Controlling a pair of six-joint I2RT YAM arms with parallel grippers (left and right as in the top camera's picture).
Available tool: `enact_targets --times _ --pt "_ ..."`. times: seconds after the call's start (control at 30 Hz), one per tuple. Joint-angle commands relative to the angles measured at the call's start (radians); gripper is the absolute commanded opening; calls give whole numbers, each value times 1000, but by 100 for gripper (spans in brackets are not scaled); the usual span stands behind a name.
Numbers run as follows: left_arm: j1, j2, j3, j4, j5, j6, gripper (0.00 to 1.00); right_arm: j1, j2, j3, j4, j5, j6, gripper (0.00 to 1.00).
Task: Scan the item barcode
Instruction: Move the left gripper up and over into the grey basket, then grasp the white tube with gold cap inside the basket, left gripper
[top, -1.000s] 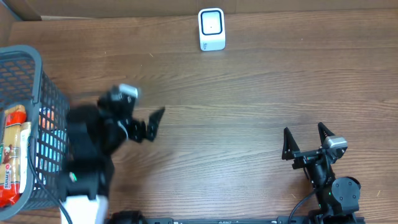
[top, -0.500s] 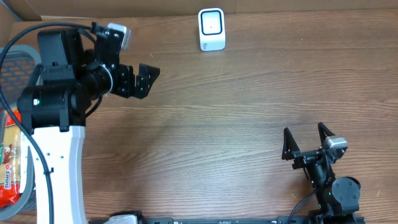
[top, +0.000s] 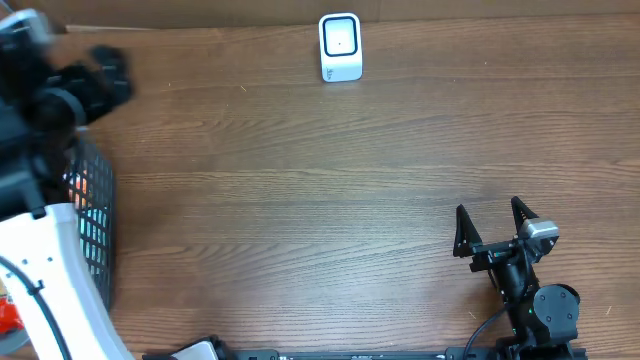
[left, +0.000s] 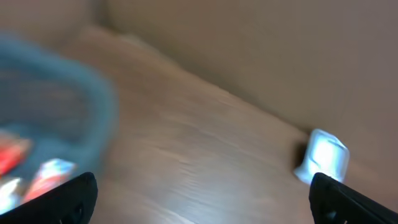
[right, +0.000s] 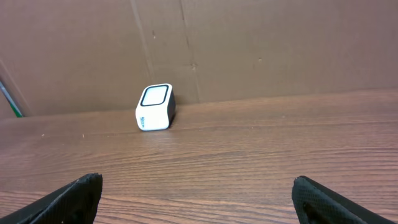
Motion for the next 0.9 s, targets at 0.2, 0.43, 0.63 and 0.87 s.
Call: enact_targets --times 0.2,0.43,0.63,0.87 --pt "151 10 18 10 -116 -14 100 -3 -10 -11 3 -2 4 100" --pt "185 97 18 16 -195 113 100 -3 -10 -11 3 -2 4 100" --pt "307 124 18 24 -124 220 100 -3 -10 -11 3 -2 4 100" --pt "361 174 13 5 -129 307 96 -3 -10 -11 3 -2 3 100"
